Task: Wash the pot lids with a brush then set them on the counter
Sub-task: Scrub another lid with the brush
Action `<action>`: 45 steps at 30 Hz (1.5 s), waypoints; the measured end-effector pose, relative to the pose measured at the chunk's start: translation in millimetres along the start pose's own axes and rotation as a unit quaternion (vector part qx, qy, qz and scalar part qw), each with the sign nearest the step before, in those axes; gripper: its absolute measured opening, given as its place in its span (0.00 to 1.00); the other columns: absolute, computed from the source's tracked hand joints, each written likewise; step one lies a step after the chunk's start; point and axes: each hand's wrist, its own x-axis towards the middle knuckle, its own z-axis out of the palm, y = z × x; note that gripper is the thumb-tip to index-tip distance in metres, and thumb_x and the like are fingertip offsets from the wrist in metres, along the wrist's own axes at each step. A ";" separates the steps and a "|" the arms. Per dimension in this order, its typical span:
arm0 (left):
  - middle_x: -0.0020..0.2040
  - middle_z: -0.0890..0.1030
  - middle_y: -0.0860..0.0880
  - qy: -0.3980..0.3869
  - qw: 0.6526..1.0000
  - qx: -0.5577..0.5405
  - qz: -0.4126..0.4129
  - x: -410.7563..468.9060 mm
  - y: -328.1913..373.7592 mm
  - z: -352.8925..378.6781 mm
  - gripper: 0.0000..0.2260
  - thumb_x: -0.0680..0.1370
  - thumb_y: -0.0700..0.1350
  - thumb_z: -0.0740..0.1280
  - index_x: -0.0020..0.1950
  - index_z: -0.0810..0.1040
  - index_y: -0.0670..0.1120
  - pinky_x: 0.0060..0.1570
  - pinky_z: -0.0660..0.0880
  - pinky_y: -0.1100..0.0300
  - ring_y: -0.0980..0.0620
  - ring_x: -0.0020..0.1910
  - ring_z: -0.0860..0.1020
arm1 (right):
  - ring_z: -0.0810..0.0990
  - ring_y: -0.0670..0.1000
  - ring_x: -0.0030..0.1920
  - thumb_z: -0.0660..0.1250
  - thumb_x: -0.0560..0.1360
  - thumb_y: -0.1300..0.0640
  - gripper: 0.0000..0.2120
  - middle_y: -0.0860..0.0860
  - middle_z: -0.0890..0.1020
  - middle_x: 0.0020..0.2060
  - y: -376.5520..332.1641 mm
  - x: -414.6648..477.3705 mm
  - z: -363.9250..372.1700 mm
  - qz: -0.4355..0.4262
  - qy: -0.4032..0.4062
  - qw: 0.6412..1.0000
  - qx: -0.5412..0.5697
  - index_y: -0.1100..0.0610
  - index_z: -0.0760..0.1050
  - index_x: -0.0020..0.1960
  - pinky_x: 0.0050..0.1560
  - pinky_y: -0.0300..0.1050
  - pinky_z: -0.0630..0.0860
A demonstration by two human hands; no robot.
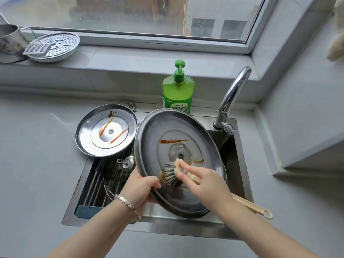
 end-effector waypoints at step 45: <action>0.35 0.68 0.43 0.172 0.984 0.049 -0.012 31.7 38.9 -59.3 0.12 0.71 0.24 0.57 0.44 0.65 0.41 0.23 0.76 0.54 0.44 0.29 0.73 | 0.62 0.47 0.26 0.59 0.78 0.45 0.17 0.52 0.63 0.28 36.6 76.6 -56.7 0.128 0.086 0.912 0.380 0.57 0.67 0.37 0.20 0.31 0.57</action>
